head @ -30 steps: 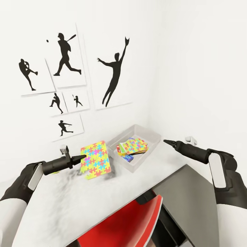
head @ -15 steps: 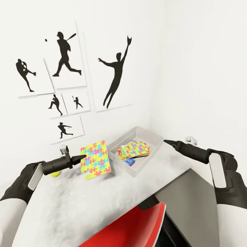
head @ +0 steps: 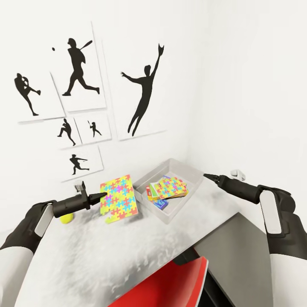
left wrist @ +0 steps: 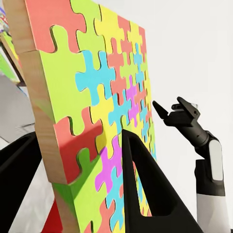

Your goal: Put all the toys in the child's room - the three board games (two on the bed and one on the table), the two jigsaw puzzles on the table, and the tennis ball on the table - inside the toy box on the table in the child's room.

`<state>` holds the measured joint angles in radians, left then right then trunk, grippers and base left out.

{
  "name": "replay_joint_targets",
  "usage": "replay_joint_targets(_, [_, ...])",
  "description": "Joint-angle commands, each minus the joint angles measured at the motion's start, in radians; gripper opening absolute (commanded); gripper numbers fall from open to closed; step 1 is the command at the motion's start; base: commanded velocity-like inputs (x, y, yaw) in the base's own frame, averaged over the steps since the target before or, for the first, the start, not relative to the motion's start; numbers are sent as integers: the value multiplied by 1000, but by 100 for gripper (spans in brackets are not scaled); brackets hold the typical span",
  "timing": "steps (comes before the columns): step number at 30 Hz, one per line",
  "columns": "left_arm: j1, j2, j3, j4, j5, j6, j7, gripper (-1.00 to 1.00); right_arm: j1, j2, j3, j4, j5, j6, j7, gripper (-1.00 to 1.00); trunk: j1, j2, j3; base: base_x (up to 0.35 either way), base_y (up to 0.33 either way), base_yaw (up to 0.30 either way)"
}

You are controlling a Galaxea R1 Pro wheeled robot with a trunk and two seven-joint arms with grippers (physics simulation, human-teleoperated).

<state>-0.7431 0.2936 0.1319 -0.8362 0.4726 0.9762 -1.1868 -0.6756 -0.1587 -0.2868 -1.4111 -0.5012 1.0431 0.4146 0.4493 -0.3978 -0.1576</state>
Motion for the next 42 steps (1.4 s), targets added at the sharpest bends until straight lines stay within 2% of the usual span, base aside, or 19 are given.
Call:
replay_joint_targets(1, [-1, 0, 0, 0, 1, 6, -1, -100, -1, 0, -2, 0, 9, 4, 10, 100, 1, -2, -2, 33, 0, 0])
replay_joint_targets(17, [-1, -1, -1, 0, 1, 6, -2, -100, -1, -1, -2, -11, 7, 4, 13, 100, 1, -2, -2, 39, 6, 0])
replay_joint_targets(23, [-2, -8, -3, 0, -5, 11, 9, -100, 28, -35, 0, -98, -6, 4, 13, 100, 1, -2, -2, 0, 0, 0])
replay_joint_targets(25, [-4, -10, -3, 0, -5, 15, 13, -100, 38, -38, 0, -107, -14, 4, 13, 100, 1, -2, -2, 0, 0, 0])
replay_joint_targets(27, [-29, -26, -4, 0, -8, 19, 19, -100, 53, -39, 0, -113, -19, 4, 14, 100, 1, -2, -2, 0, 0, 0])
replay_joint_targets(29, [-86, -49, -6, 6, -20, 27, 48, -100, 71, -41, -5, -116, -26, 4, 15, 100, 1, -2, -2, 0, 0, 0])
replay_joint_targets(31, [-139, -77, -18, 9, -38, 45, 112, -100, 99, -43, -29, -118, -50, 4, 16, 100, 1, -2, -2, 0, 0, 0])
replay_joint_targets(34, [-216, -141, -34, 20, -50, 59, 233, -100, 171, -44, -83, -139, -116, 4, 44, 100, 1, -2, -2, 0, 0, 0])
replay_joint_targets(35, [-230, -151, -35, 27, -51, 61, 252, -100, 187, -44, -94, -144, -124, 4, 56, 100, 1, -2, -2, 0, 0, 0])
replay_joint_targets(37, [-286, -185, -38, 73, -52, 63, 322, -100, 250, -44, -141, -155, -145, 4, 129, 100, 1, -2, -2, 0, 0, 0])
replay_joint_targets(39, [-345, -214, -39, 141, -54, 63, 383, -100, 311, -44, -197, -160, -153, 4, 230, 100, 1, -2, -2, 0, 0, 0])
replay_joint_targets(40, [-374, -224, -39, 180, -54, 61, 416, -100, 342, -43, -228, -161, -154, 4, 284, 100, 1, -2, -2, 0, 0, 0])
replay_joint_targets(41, [-388, -229, -39, 198, -55, 60, 434, -100, 358, -43, -244, -161, -154, 4, 310, 100, 1, -2, -2, 0, 0, 0])
replay_joint_targets(42, [-423, -245, -40, 246, -55, 57, 493, -100, 408, -43, -291, -162, -155, -6, 377, 100, 1, -2, -2, 0, 0, 0])
